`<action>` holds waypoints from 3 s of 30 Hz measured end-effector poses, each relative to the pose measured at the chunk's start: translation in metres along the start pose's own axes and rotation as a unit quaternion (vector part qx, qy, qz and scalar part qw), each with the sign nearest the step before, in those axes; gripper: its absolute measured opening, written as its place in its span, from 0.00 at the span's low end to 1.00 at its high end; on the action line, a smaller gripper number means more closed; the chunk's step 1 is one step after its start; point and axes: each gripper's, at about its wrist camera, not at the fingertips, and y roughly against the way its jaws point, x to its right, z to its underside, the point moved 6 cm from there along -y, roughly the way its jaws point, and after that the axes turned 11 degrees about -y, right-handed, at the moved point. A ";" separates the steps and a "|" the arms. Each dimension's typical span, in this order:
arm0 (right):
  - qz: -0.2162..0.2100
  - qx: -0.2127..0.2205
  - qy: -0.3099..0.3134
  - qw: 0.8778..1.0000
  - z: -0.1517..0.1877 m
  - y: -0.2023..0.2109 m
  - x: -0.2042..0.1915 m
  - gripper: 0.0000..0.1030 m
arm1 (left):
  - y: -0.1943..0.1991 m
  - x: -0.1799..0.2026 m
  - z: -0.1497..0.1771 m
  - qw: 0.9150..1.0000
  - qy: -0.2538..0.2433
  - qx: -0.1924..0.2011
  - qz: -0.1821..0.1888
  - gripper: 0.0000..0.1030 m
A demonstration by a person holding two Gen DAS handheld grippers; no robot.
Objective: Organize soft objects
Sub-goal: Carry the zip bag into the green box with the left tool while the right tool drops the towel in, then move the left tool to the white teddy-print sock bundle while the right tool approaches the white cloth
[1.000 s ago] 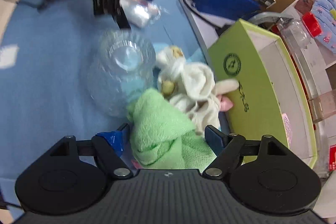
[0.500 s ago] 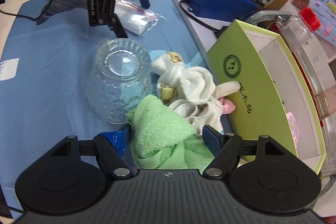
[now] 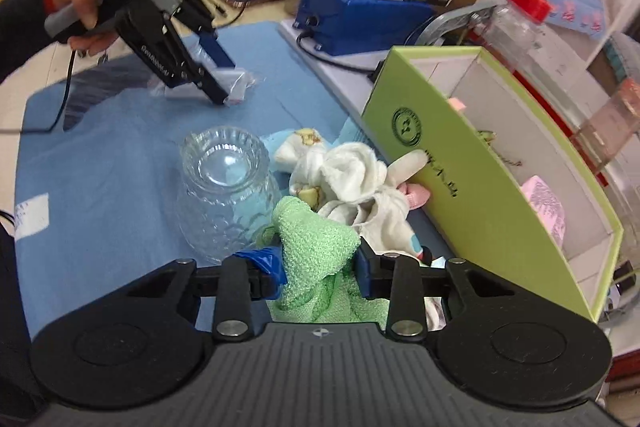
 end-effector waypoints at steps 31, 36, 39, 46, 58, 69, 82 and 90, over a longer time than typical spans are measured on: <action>0.070 0.140 -0.193 0.968 -0.090 0.004 0.174 0.27 | -0.018 -0.003 -0.245 0.991 0.046 0.109 0.064 0.46; 0.058 0.093 -0.249 0.962 -0.077 -0.033 0.186 0.33 | -0.053 -0.002 -0.239 0.993 0.054 0.096 0.052 0.67; 0.056 0.100 -0.251 0.961 -0.071 -0.032 0.187 0.38 | -0.059 0.001 -0.236 0.993 0.051 0.093 0.054 0.68; 0.074 0.079 -0.251 0.962 -0.057 -0.026 0.185 0.43 | -0.035 0.020 -0.225 0.992 0.028 0.117 -0.019 0.73; 0.100 0.108 -0.276 0.950 -0.028 0.046 0.143 0.45 | 0.042 0.066 -0.186 0.983 0.045 0.175 -0.043 0.76; 0.099 0.124 -0.282 0.946 0.006 0.080 0.097 0.47 | 0.070 0.074 -0.125 0.977 0.096 0.183 -0.059 0.77; 0.072 0.075 -0.245 0.964 0.009 0.034 0.078 0.49 | 0.025 0.044 -0.066 0.986 0.136 0.081 -0.051 0.77; 0.072 0.053 -0.242 0.966 0.014 0.012 0.084 0.50 | -0.043 0.068 -0.110 0.992 -0.005 -0.018 0.122 0.77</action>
